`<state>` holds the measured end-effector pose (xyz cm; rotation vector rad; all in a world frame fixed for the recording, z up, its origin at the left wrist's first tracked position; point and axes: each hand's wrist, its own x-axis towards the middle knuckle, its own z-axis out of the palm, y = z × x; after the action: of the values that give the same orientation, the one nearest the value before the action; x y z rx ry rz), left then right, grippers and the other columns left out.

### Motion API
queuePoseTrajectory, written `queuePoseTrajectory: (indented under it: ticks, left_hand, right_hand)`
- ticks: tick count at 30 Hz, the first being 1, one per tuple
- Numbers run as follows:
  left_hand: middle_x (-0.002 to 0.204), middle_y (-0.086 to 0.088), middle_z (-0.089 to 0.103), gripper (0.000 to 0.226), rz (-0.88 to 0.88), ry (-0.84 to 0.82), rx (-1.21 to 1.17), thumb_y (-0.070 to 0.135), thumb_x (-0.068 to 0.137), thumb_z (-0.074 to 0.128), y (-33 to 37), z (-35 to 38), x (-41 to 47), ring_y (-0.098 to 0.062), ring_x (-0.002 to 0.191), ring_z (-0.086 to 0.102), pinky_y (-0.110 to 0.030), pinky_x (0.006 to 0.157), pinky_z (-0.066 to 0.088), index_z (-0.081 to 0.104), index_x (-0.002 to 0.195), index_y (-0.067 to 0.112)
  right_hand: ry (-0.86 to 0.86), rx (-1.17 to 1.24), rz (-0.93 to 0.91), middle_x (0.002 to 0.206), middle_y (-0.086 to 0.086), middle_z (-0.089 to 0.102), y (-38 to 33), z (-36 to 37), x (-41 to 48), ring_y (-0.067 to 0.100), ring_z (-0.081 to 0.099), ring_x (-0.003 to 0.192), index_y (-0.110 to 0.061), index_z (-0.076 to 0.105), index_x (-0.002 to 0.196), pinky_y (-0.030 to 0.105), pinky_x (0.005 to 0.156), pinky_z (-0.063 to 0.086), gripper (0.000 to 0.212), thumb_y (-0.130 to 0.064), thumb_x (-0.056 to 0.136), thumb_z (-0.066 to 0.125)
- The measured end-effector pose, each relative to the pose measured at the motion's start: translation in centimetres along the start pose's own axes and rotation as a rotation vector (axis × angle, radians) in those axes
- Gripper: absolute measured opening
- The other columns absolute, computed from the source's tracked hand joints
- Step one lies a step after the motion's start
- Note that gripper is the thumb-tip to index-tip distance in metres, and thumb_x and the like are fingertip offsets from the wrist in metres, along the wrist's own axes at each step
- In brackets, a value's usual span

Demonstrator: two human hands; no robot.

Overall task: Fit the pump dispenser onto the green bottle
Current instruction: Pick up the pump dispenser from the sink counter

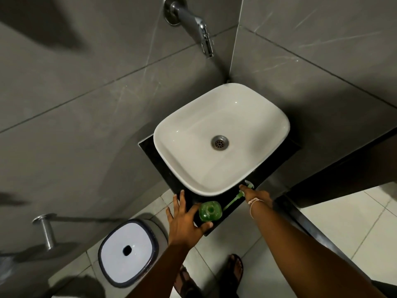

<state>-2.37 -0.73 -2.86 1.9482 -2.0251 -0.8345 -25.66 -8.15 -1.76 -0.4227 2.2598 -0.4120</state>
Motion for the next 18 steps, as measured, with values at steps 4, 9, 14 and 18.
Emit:
queuePoseTrajectory:
  ticks: [4,9,14,18]
  left_hand:
    - [0.164,-0.004,-0.005,0.060,-0.005,0.010,-0.003,0.067,0.069,0.069,0.0,0.1,-0.1,-0.027,0.149,-0.014,-0.063,0.116,-0.001,0.055,0.122,0.042]
    - [0.164,-0.004,-0.006,0.060,-0.001,0.003,0.026,0.068,0.069,0.068,0.1,-0.1,0.0,-0.026,0.149,-0.014,-0.062,0.116,-0.002,0.055,0.122,0.042]
    - [0.164,-0.004,-0.010,0.063,-0.008,-0.014,0.070,0.070,0.069,0.067,0.2,-0.3,0.1,-0.026,0.148,-0.019,-0.060,0.115,-0.007,0.053,0.125,0.043]
    - [0.163,-0.004,-0.014,0.066,-0.018,-0.016,0.094,0.071,0.068,0.067,0.2,-0.5,0.2,-0.025,0.145,-0.026,-0.061,0.113,-0.010,0.054,0.126,0.043]
  right_hand:
    - [-0.042,0.100,0.038,0.132,0.023,0.059,0.3,0.4,0.3,0.041,0.054,0.121,0.002,0.060,0.118,0.043,0.098,0.042,0.076,-0.053,0.069,0.077]
    - [-0.101,0.269,0.078,0.125,0.024,0.062,0.9,0.2,-0.6,0.039,0.060,0.109,0.004,0.061,0.115,0.038,0.087,0.045,0.069,-0.045,0.069,0.079]
    - [0.096,0.495,-0.143,0.097,0.014,0.072,1.3,-2.9,-5.2,0.031,0.066,0.085,-0.015,0.070,0.078,0.036,0.075,0.047,0.037,-0.052,0.072,0.075]
    - [0.162,0.551,-0.526,0.087,-0.001,0.070,3.2,-4.8,-11.0,0.024,0.066,0.091,-0.029,0.067,0.077,0.048,0.084,0.053,0.038,-0.065,0.068,0.071]
